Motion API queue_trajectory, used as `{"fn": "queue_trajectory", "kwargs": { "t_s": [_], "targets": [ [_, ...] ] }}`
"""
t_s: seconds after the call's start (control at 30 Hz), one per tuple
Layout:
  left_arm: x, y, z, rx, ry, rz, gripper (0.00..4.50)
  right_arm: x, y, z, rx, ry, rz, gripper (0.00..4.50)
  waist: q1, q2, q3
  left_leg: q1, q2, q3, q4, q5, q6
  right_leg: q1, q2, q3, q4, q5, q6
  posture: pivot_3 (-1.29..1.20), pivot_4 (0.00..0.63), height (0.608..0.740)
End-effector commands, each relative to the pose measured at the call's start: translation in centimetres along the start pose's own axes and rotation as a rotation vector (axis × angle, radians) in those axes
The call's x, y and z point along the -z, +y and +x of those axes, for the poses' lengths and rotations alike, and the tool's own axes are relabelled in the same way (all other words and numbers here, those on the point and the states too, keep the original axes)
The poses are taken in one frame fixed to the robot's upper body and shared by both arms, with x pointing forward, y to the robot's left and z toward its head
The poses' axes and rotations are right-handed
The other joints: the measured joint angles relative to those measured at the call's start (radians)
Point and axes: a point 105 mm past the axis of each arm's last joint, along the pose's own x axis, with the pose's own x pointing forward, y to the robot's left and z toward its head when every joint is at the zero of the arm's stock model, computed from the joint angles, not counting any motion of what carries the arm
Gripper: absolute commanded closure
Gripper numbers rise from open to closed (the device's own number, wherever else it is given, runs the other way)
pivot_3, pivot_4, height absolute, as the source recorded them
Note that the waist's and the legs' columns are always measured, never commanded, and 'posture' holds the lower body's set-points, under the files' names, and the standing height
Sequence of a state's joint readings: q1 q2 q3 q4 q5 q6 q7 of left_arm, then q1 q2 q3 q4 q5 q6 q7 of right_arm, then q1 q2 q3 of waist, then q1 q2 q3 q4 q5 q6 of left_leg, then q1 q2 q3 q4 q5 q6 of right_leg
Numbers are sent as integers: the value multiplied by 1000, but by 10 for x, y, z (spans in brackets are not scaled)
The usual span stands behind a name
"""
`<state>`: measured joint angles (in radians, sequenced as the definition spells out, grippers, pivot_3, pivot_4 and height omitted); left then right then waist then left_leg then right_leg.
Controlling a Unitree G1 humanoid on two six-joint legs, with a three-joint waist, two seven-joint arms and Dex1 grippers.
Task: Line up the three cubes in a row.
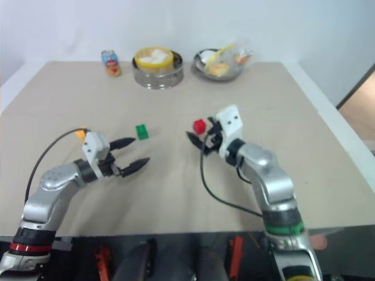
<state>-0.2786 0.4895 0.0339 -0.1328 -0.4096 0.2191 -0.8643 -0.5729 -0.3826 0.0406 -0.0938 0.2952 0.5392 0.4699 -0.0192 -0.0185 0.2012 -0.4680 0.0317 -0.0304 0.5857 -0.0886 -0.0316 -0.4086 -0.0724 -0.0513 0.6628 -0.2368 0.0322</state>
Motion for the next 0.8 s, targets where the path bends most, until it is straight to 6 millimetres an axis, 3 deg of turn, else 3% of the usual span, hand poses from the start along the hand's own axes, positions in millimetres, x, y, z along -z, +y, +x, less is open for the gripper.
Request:
{"fn": "queue_trajectory", "kwargs": {
  "t_s": [0.03,0.27,0.53,0.8],
  "targets": [
    [-12,-7,1,45,-29,66,88,-3,-16,17,60,-19,-13,0,0,0,0,0,0,0,0,0,0,0,0,0,0,0,0,0,150,740],
    [-16,-8,1,35,-35,77,88,10,-29,44,83,18,7,0,1,0,0,0,0,1,-1,1,1,0,4,5,0,0,3,0,150,740],
    [-19,-12,-1,26,-40,93,88,39,-37,54,109,91,53,0,-2,0,0,1,4,3,-1,1,1,-1,9,10,0,1,2,0,150,740],
    [-17,-12,-1,21,-33,98,88,37,-43,66,115,93,85,0,-3,0,0,1,10,6,-1,1,1,-3,15,13,0,3,-1,0,150,740]
  ]
}}
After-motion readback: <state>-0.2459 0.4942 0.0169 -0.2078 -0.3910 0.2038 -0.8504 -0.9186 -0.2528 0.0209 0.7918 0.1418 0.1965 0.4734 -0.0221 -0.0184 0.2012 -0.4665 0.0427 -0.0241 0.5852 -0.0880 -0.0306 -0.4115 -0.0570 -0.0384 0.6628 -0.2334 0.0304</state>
